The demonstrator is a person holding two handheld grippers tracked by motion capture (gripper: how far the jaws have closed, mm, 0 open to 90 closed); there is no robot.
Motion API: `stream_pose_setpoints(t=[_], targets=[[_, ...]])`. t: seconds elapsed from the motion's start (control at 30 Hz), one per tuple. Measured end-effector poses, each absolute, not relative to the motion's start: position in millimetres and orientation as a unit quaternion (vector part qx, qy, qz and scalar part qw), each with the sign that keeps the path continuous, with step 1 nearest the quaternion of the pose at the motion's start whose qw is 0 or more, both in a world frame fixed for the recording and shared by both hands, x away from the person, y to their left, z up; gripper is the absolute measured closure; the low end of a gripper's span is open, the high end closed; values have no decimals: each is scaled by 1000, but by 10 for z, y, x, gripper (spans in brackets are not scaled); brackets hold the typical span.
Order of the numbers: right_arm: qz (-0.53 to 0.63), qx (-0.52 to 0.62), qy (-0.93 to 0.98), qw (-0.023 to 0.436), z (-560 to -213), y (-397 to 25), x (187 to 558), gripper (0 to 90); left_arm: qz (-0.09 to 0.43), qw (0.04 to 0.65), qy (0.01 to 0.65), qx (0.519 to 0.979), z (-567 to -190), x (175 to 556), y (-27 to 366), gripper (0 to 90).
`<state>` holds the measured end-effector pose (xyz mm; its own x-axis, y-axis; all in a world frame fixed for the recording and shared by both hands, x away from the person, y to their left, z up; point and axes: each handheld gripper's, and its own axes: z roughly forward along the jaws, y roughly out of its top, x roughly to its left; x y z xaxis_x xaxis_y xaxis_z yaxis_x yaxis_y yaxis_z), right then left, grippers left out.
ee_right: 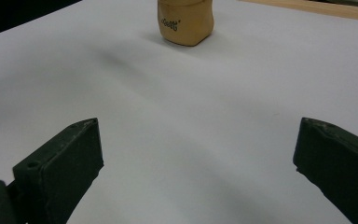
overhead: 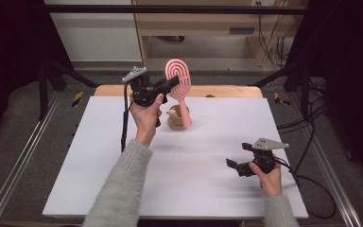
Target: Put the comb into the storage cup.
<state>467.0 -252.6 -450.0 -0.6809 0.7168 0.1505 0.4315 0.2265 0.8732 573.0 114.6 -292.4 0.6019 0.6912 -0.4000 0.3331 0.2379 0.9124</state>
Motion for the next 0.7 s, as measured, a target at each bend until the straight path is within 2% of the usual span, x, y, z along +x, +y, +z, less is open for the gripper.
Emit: stream_pose_setpoints(t=[0.7], targets=[[496,372,772,144,-4507,-2520,4673,17,151,652,436,602,-2955,5957,1105,637]])
